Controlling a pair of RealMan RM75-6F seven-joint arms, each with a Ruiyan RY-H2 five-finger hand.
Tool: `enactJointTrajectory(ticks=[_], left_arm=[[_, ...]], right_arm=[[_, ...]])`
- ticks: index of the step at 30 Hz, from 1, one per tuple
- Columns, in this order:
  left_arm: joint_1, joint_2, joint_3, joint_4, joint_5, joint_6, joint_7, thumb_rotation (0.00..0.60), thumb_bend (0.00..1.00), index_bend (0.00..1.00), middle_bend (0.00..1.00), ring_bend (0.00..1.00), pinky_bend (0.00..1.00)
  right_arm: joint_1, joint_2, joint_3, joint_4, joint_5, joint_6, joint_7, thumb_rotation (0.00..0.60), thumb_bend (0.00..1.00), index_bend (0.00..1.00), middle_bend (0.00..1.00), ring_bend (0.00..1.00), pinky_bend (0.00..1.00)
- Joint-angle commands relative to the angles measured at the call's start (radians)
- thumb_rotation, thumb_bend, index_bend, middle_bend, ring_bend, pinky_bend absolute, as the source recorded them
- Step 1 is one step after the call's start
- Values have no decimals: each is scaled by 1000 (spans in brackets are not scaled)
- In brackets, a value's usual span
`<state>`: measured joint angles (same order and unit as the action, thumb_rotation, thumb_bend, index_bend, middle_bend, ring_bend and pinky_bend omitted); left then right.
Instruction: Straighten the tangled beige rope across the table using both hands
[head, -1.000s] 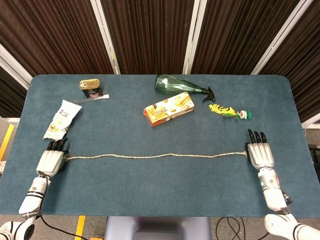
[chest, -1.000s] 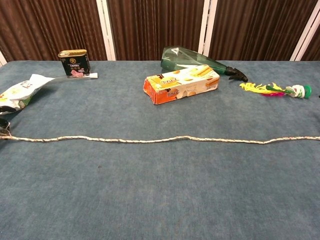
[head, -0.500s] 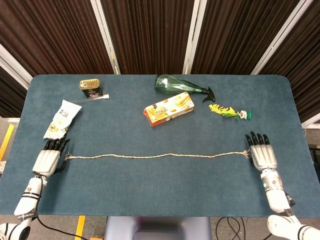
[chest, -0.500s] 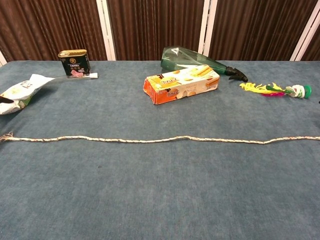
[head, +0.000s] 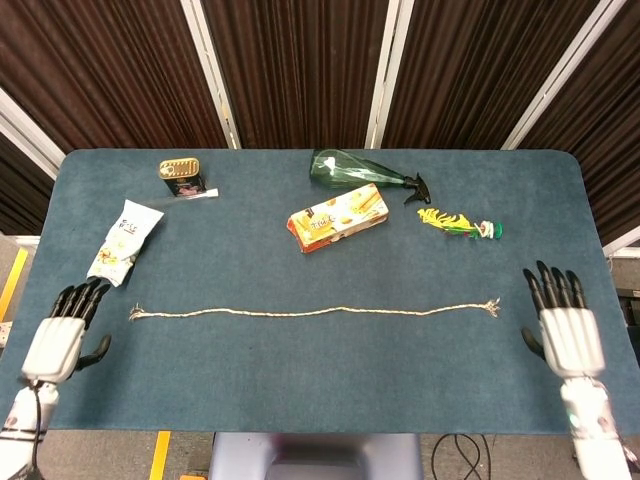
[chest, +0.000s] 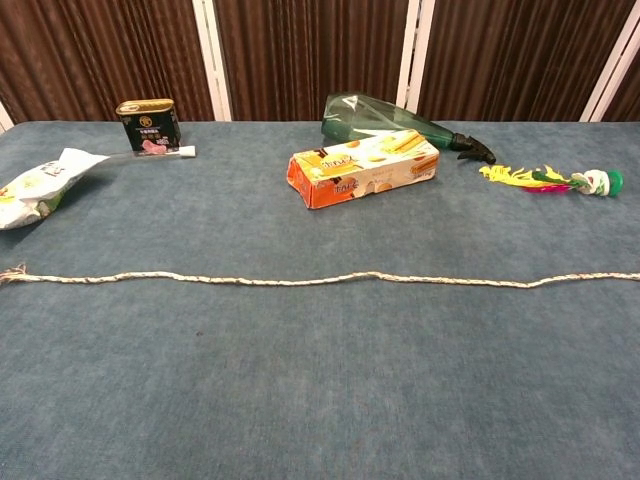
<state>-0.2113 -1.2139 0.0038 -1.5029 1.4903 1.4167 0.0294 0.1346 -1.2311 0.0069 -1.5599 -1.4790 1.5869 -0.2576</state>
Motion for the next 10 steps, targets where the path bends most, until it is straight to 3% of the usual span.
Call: enactJointTrajectory(ticks=[1, 10], left_arm=[[64, 48, 45, -79, 78, 91, 86, 600, 418, 0, 0, 0, 21], [82, 25, 9, -40, 73, 143, 90, 600, 425, 0, 0, 0, 16]], right_arm=[[-91, 49, -60, -17, -48, 69, 99, 600, 332, 0, 0, 0, 0], [-98, 66, -38, -19, -50, 61, 130, 600, 331, 0, 0, 0, 0]])
